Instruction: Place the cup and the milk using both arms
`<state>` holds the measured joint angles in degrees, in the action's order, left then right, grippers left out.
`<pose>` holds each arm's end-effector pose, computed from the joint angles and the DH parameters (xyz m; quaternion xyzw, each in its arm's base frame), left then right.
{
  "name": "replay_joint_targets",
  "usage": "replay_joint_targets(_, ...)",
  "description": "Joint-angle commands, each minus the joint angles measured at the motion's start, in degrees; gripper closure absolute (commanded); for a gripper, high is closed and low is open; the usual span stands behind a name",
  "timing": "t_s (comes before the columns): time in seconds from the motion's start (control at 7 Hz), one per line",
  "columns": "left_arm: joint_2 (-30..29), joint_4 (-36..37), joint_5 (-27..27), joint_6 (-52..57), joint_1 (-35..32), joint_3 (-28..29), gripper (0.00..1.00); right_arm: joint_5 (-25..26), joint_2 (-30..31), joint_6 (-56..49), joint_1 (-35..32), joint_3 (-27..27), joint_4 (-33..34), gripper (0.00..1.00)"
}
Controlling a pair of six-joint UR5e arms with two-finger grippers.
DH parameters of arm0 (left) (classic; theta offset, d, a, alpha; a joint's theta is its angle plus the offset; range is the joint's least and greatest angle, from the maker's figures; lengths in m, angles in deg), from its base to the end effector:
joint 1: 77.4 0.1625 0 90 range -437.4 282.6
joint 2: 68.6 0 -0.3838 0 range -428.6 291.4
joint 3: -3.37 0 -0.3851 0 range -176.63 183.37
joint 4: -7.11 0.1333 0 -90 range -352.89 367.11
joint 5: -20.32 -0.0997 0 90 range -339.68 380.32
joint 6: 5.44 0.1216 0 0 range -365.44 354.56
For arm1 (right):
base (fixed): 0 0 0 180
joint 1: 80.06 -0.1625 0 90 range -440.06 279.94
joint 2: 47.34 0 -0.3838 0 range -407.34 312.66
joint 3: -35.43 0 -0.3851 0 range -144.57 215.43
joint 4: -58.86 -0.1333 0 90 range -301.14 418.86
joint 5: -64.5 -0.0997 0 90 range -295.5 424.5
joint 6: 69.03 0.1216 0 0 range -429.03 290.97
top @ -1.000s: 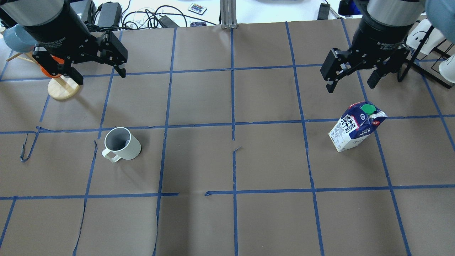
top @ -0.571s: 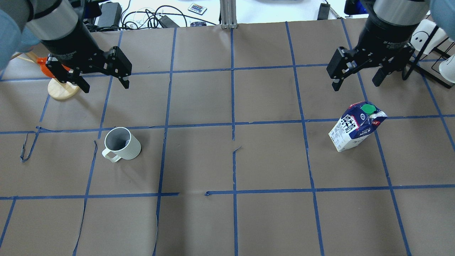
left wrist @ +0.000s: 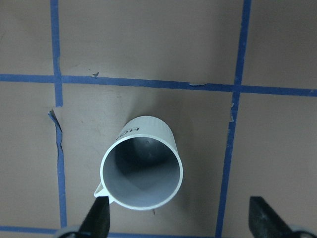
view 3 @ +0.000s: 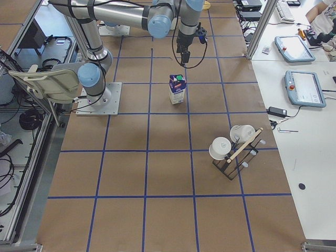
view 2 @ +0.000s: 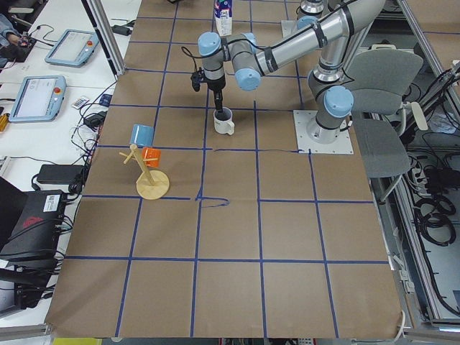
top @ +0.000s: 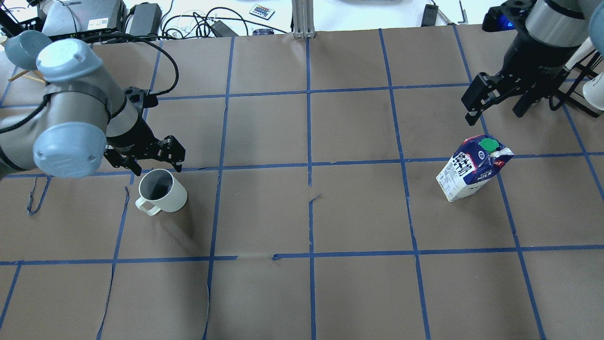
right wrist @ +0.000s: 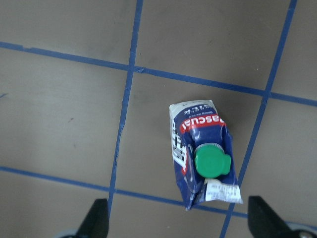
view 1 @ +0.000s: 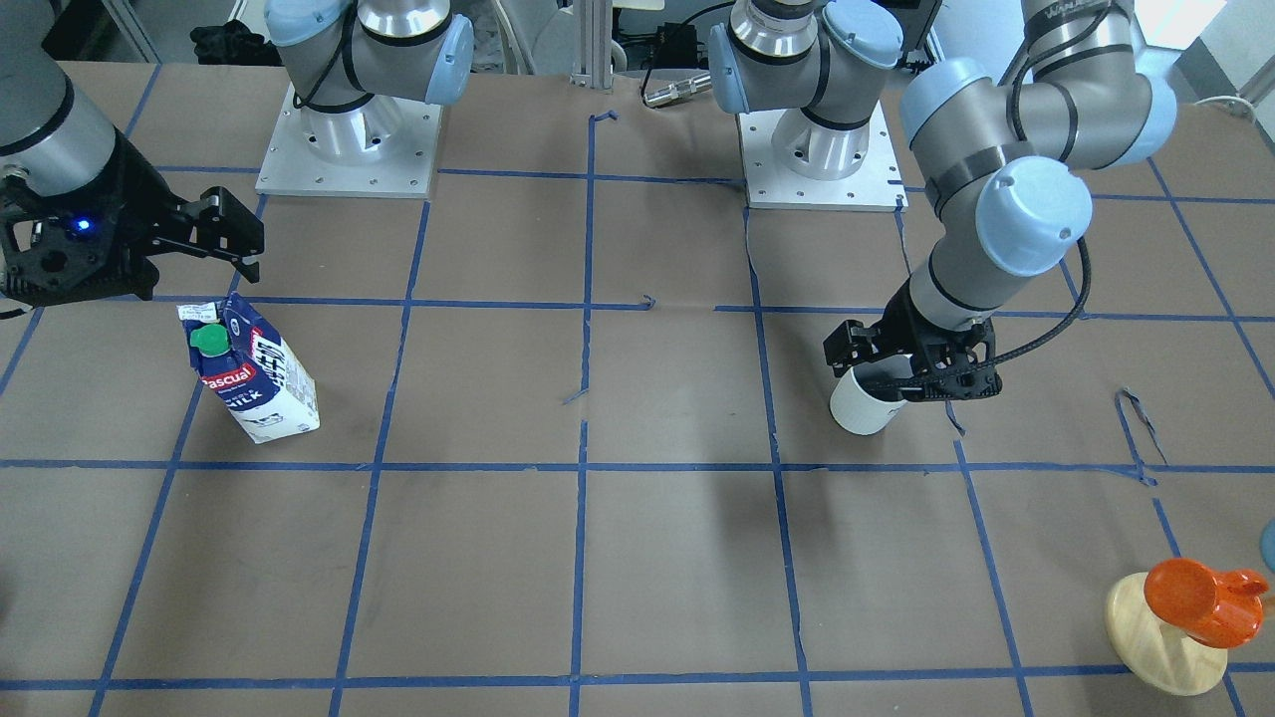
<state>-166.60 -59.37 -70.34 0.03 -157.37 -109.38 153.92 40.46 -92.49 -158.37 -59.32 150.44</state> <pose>-0.0484 -0.4838 0.2125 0.0393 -0.9972 -0.0632 0.0028 0.0335 -0.5021 0.3690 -0.1022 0.9936 0.0431 0.0190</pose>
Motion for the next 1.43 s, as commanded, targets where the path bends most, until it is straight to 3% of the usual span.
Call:
replay_joint_targets(0.0, -1.7, 1.7, 0.0, -2.9, -1.3, -1.5, 0.07, 1.6, -0.4, -6.0, 0.2, -9.0, 15.5, 0.0)
replay_joint_targets(0.14, -2.6, 4.1, 0.0, -2.3, -1.7, -1.5, 0.24, 3.1, -0.4, -6.8, 0.2, -9.9, 16.5, 0.0)
replay_joint_targets(0.29, -2.9, 4.6, -0.1, -1.1, -1.7, -1.3, 0.94, 4.5, -0.4, -6.8, 0.2, -10.2, 16.0, 0.0)
replay_joint_targets(0.43, -2.8, 4.6, -0.1, -1.0, -1.5, -0.9, 1.0, 4.8, -1.0, -7.3, 0.2, -10.8, 16.1, 0.0)
replay_joint_targets(0.86, -1.6, 5.7, -0.3, -3.0, -2.6, -0.8, 1.0, 5.3, -2.5, -7.4, 0.3, -12.7, 15.2, 0.0)
replay_joint_targets(1.0, -0.8, 5.6, 0.0, -7.5, -3.4, -0.5, 1.0, 8.3, -2.3, -7.4, 0.4, -12.6, 10.7, 0.0)
replay_joint_targets(1.29, -2.0, 4.6, -0.1, -22.9, -17.2, 2.9, 1.0, 8.6, -2.2, -7.0, 0.5, -12.4, 10.2, 0.0)
